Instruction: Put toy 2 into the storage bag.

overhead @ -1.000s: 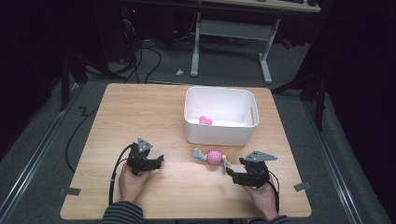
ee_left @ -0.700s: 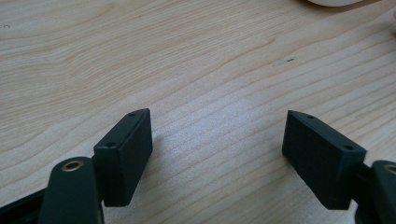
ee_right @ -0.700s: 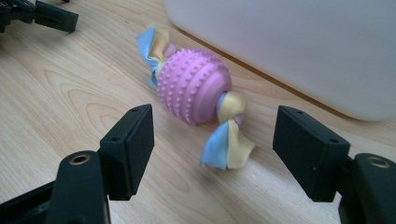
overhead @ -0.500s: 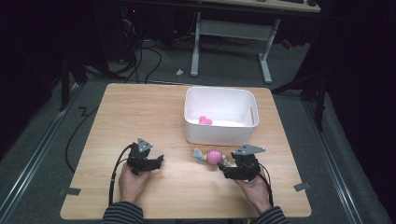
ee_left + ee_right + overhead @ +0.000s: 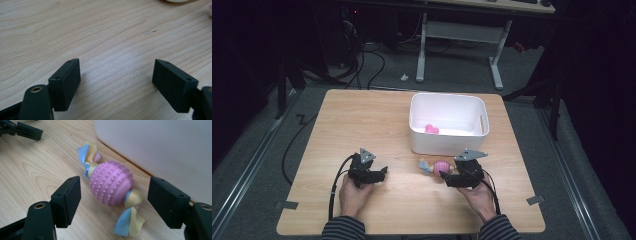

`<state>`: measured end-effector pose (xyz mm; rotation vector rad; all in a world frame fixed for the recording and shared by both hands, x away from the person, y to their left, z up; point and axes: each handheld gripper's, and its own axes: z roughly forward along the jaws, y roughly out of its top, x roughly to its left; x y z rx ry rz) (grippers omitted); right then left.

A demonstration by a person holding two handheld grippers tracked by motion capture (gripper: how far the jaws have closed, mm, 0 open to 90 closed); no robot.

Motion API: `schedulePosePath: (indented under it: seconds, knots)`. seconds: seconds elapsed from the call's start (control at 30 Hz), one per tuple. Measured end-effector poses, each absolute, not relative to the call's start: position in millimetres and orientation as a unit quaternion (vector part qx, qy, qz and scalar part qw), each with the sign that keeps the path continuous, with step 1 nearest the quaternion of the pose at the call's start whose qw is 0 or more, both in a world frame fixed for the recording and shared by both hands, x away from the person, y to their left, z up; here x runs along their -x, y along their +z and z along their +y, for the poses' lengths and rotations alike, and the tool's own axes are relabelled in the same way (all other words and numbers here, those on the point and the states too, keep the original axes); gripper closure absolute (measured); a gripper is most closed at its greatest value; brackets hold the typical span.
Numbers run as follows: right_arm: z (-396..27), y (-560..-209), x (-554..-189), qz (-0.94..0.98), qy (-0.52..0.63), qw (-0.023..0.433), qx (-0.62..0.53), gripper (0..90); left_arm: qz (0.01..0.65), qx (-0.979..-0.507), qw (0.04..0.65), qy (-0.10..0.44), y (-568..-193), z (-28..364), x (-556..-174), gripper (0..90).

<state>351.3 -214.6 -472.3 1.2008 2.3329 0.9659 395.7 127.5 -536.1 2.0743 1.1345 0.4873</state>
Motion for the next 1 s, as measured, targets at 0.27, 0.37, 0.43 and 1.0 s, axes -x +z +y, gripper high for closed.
schedulePosePath:
  seconds: [0.27,0.37,0.43,1.0]
  knots:
    - [-202.8,-477.4,-362.7,0.834,0.325,0.164,-0.415,25.4,0.44,-0.804,0.354,0.186,-536.2,127.1,-396.2,19.2]
    - [-199.5,-480.0,-367.3,0.84,0.316,0.159,-0.412,24.4,0.438,-0.806,0.353,0.185,-536.2,126.9,-396.3,18.2]
    - [-198.2,-481.9,-370.4,0.841,0.313,0.157,-0.412,23.8,0.438,-0.806,0.353,0.184,-536.2,126.8,-396.3,17.7]
    - [-188.8,-498.3,-381.1,0.853,0.286,0.161,-0.405,32.3,0.436,-0.808,0.352,0.183,-536.2,126.7,-396.4,15.9]
